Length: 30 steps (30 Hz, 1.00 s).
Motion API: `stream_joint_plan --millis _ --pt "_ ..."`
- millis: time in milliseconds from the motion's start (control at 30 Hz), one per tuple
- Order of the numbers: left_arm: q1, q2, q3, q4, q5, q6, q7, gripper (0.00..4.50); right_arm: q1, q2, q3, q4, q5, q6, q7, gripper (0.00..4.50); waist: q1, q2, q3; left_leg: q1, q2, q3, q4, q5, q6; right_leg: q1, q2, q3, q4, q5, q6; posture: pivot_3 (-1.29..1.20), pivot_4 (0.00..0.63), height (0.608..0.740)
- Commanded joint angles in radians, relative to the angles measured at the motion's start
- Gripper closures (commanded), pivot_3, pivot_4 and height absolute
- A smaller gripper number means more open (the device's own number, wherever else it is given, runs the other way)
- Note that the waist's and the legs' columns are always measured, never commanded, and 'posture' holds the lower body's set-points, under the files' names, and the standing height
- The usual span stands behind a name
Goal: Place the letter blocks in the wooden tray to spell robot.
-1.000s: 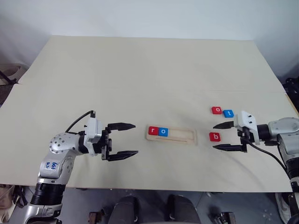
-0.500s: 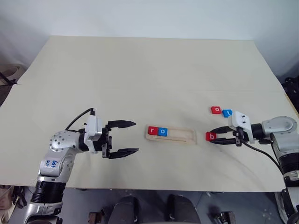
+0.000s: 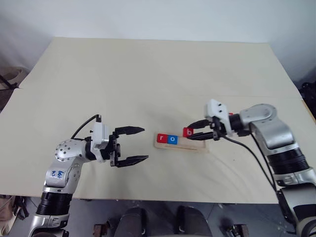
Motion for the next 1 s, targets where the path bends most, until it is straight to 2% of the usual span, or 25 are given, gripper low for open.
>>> stream_joint_plan --millis 33,533,833,967,1000 --pt "0.011 -0.002 0.001 -0.021 0.001 -0.014 0.014 0.0 -0.006 0.006 0.024 -0.016 -0.027 -0.006 -0.018 3.04 0.004 0.0 0.0 -0.001 0.0 0.0 0.001 0.0 0.0 0.0 0.0 0.0 0.0 0.0 0.0 0.0 0.15 0.74" --pt "0.059 0.004 0.016 -0.063 -0.005 -0.026 0.07 0.0 -0.035 0.051 0.076 0.096 -0.095 -0.101 -0.022 3.04 -0.008 0.0 0.0 0.0 0.0 0.0 0.0 0.0 0.0 0.0 0.0 -0.001 0.0 0.0 0.0 0.0 0.15 0.74" --pt "0.055 0.009 0.02 -0.057 -0.007 -0.028 0.076 0.0 -0.039 0.057 0.037 0.083 -0.071 -0.075 -0.018 0.02 -0.009 0.0 0.0 0.0 0.0 0.0 0.0 0.0 0.0 0.0 0.0 -0.001 0.0 0.0 0.0 0.0 0.15 0.74" --pt "0.049 0.007 0.016 -0.052 -0.006 -0.03 0.076 0.0 -0.033 0.023 0.007 0.093 -0.067 -0.093 -0.018 0.02 -0.007 0.0 0.0 0.0 0.0 0.0 0.0 0.0 0.0 0.0 0.0 -0.001 0.0 0.0 0.0 0.0 0.15 0.74" --pt "0.048 0.007 0.015 -0.049 -0.005 -0.031 0.074 0.0 -0.026 0.01 -0.001 0.096 -0.069 -0.097 -0.017 0.22 -0.007 0.0 0.0 0.0 0.0 0.0 0.0 0.0 0.0 0.0 0.0 -0.001 0.0 0.0 0.0 0.0 0.15 0.74"
